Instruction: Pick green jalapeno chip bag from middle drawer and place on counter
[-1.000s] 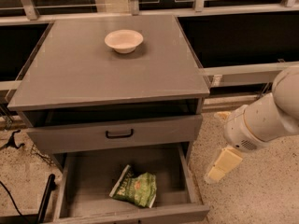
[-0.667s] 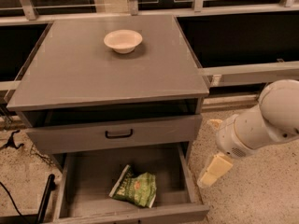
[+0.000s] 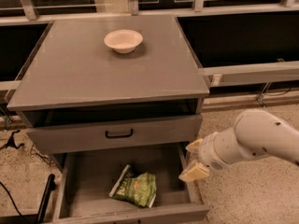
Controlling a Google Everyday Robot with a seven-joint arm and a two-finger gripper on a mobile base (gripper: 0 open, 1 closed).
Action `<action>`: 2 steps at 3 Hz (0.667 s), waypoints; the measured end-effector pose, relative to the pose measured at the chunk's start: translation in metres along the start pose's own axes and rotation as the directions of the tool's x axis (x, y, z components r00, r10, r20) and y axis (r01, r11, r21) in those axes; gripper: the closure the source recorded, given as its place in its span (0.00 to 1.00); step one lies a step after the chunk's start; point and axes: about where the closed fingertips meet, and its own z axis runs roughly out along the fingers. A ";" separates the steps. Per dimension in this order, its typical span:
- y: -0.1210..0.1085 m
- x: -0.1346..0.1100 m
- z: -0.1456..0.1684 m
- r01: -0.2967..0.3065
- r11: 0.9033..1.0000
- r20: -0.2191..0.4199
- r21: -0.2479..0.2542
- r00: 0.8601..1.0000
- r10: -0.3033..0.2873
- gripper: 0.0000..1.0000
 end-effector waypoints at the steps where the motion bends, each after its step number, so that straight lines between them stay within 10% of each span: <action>1: 0.002 0.006 0.044 -0.014 1.000 0.038 -0.007 0.999 0.015 0.29; 2: 0.008 0.010 0.093 -0.028 0.999 0.052 -0.040 0.998 0.030 0.17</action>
Offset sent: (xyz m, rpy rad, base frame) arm 0.0185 0.0703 -0.1509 0.0986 0.0799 0.0113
